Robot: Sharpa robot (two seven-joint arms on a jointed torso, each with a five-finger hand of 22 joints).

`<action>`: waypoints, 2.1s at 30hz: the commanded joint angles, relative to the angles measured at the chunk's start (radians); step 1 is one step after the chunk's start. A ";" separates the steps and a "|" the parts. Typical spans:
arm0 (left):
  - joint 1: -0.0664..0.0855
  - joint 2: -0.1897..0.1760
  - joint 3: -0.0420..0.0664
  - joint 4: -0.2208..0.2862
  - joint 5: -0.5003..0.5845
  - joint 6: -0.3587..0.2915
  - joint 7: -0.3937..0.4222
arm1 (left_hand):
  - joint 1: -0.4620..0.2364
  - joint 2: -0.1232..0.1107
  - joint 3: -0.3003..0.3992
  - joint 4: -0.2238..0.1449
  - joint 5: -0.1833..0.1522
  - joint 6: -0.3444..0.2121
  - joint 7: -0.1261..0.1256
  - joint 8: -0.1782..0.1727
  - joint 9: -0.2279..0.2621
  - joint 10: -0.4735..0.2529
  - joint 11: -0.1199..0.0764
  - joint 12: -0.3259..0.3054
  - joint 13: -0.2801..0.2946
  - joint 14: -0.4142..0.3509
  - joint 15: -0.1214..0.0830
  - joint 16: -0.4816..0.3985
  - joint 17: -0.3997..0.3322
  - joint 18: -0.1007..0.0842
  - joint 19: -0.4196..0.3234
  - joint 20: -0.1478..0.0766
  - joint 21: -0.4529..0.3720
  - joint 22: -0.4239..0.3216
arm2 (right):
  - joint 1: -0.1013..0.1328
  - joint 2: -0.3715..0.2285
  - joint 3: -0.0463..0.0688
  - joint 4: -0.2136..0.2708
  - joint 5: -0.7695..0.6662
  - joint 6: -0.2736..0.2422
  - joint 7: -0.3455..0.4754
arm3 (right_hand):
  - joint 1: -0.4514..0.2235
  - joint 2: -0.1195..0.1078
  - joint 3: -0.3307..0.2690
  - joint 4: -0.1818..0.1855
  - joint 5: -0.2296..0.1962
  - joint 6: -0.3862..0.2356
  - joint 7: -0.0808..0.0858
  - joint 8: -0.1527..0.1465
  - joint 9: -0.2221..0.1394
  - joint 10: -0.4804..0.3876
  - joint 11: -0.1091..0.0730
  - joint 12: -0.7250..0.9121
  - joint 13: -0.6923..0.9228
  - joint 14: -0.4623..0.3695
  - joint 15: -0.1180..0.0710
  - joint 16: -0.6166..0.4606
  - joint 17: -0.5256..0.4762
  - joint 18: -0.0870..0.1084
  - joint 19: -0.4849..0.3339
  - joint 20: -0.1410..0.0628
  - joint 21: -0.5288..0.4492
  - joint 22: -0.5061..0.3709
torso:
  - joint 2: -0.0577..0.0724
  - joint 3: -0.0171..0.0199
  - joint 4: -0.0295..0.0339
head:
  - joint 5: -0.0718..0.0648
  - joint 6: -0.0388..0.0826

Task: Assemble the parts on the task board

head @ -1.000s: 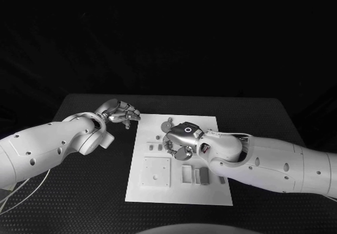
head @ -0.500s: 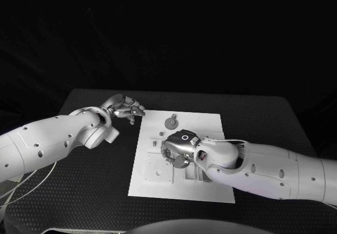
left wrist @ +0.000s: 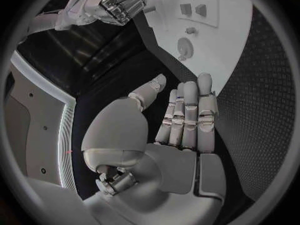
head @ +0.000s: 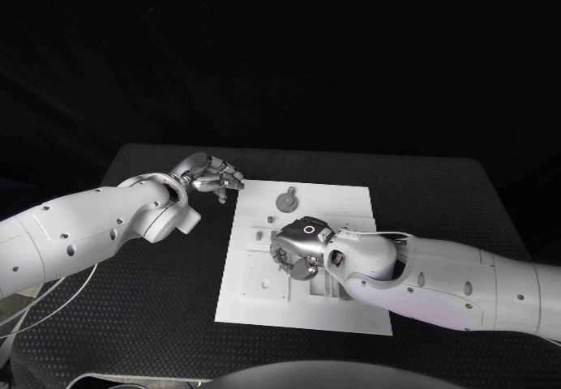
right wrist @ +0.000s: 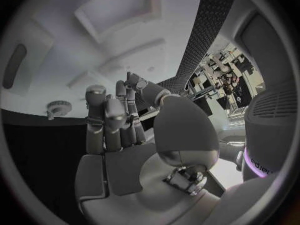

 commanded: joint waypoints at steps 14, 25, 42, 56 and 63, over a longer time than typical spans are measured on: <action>0.002 0.001 0.001 0.002 -0.002 0.004 0.003 | 0.007 0.001 0.001 -0.005 -0.005 -0.002 0.008 0.005 -0.002 -0.006 0.001 0.001 0.002 0.007 0.002 0.002 0.002 0.067 0.005 0.000 -0.007 0.002 | -0.004 0.016 -0.009 -0.015 -0.027 0.015 0.011 | 0.000 0.006 0.007 0.000 0.002 0.002 0.003 0.003 0.003 0.068 -0.008 0.002 0.003 -0.015 -0.015 0.005 -0.002 0.078 0.001 -0.005 0.005 0.019 | 0.000 0.0003 0.0007 | 0.001 -0.004; 0.002 0.002 0.001 0.003 -0.002 0.005 0.002 | 0.007 0.001 0.001 -0.005 -0.005 -0.002 0.008 0.005 -0.002 -0.006 0.001 0.001 0.002 0.007 0.002 0.001 0.002 0.067 0.005 0.000 -0.008 0.002 | -0.004 0.021 -0.009 -0.027 -0.034 0.027 0.011 | 0.000 0.006 0.007 0.000 0.002 0.001 0.003 0.003 0.004 0.068 -0.008 0.002 0.003 -0.015 -0.015 0.005 -0.003 0.078 0.000 -0.006 0.005 0.019 | 0.000 -0.0001 -0.0007 | 0.001 -0.003; 0.002 0.003 0.001 0.003 -0.003 0.006 0.001 | 0.006 0.001 0.001 -0.005 -0.005 -0.003 0.008 0.006 -0.002 -0.007 0.002 0.001 0.002 0.007 0.002 0.001 0.002 0.068 0.006 0.000 -0.008 0.003 | -0.008 0.033 -0.011 -0.052 -0.039 0.041 0.011 | -0.001 0.007 0.007 -0.001 0.002 0.001 0.003 0.003 0.006 0.068 -0.008 0.001 0.005 -0.016 -0.015 0.005 -0.004 0.078 0.000 -0.006 0.005 0.019 | 0.000 0.0003 -0.0003 | 0.001 -0.005; 0.002 0.004 0.001 0.002 -0.003 0.006 0.001 | 0.007 0.001 0.001 -0.005 -0.006 -0.003 0.008 0.007 -0.002 -0.007 0.002 0.001 0.002 0.007 0.002 0.001 0.003 0.068 0.006 0.000 -0.009 0.003 | -0.010 0.048 -0.036 -0.059 -0.027 0.065 0.016 | -0.004 0.007 0.006 0.000 0.002 0.000 0.003 0.003 0.007 0.068 -0.008 0.000 0.006 -0.017 -0.015 0.004 -0.005 0.078 -0.001 -0.005 0.005 0.019 | 0.000 0.0009 0.0005 | 0.000 -0.008; 0.002 0.004 0.001 0.002 -0.003 0.006 0.000 | 0.007 0.001 0.001 -0.005 -0.006 -0.003 0.008 0.007 -0.002 -0.007 0.002 0.001 0.003 0.007 0.002 0.001 0.003 0.068 0.006 0.000 -0.009 0.003 | -0.011 0.046 -0.039 -0.056 -0.020 0.071 0.017 | -0.005 0.007 0.006 0.000 0.002 0.000 0.003 0.003 0.007 0.068 -0.008 -0.001 0.007 -0.017 -0.015 0.004 -0.005 0.078 -0.002 -0.005 0.005 0.019 | 0.000 0.0003 -0.0009 | 0.000 -0.008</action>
